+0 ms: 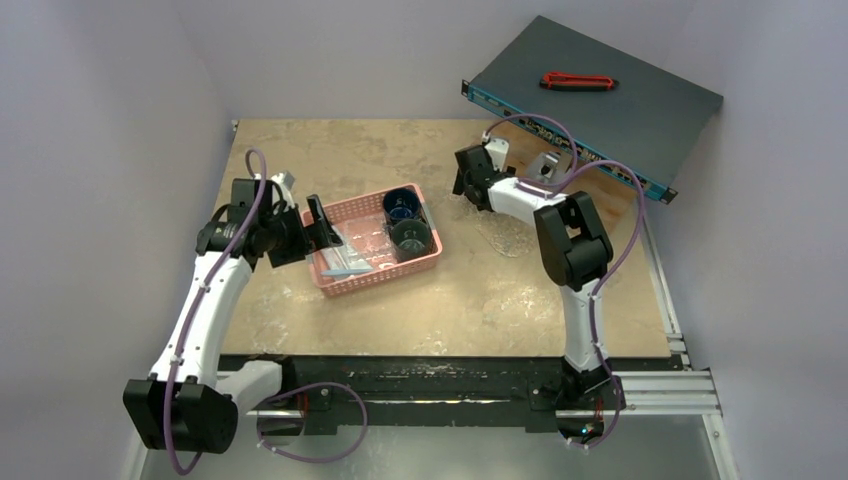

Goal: Prepare toiletry sets of a toothbrush and toothpaste on the tray

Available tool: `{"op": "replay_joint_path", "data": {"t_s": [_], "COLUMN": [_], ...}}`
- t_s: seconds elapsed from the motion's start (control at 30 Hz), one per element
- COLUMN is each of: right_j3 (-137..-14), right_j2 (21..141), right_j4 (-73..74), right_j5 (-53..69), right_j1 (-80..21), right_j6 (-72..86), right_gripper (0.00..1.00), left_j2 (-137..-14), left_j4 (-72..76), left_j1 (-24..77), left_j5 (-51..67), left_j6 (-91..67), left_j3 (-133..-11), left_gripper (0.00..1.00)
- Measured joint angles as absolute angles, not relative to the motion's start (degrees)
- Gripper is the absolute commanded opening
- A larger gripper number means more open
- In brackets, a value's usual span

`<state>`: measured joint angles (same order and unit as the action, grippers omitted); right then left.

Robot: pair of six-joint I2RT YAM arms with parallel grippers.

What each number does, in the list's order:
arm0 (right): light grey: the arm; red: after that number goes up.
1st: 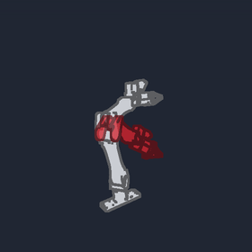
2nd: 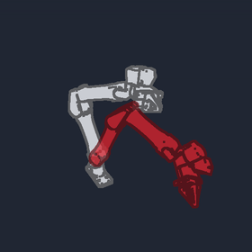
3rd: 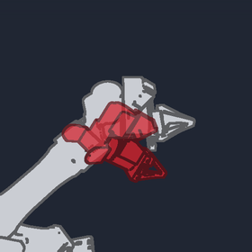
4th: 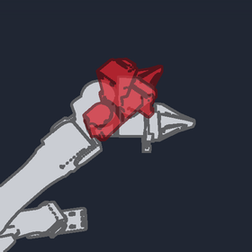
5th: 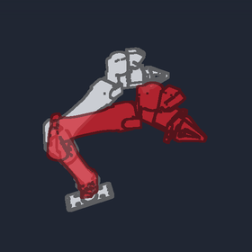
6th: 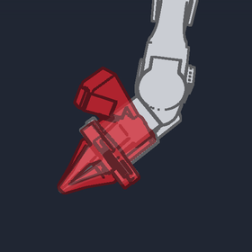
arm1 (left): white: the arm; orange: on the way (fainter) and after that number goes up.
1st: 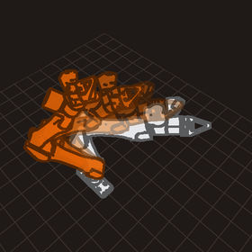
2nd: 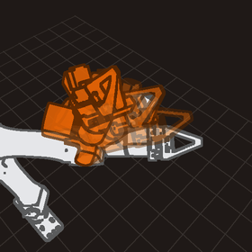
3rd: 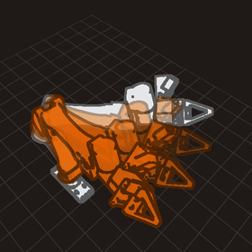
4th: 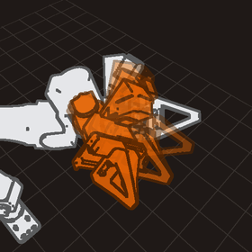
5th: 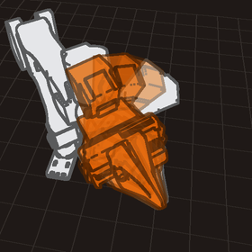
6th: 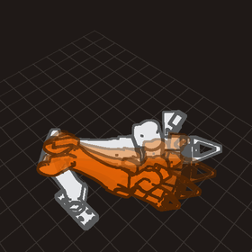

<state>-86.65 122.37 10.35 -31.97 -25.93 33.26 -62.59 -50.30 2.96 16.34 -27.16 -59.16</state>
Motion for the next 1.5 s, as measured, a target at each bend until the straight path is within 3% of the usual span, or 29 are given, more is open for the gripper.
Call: {"op": "replay_joint_path", "data": {"t_s": [0.63,1.5], "right_j3": [-84.2,-67.5], "right_j2": [122.5,109.5], "right_j4": [9.1,10.7], "right_j5": [-28.3,-24.3], "right_j1": [-25.2,-31.7], "right_j6": [28.8,25.1], "right_gripper": [0.9,0.89], "left_j2": [-60.9,-57.1], "left_j4": [-50.2,-50.4], "left_j1": [3.1,3.1], "left_j5": [16.5,14.7], "left_j6": [-26.8,-26.8], "left_j3": [-59.2,-59.2], "left_gripper": [1.0,1.0]}}
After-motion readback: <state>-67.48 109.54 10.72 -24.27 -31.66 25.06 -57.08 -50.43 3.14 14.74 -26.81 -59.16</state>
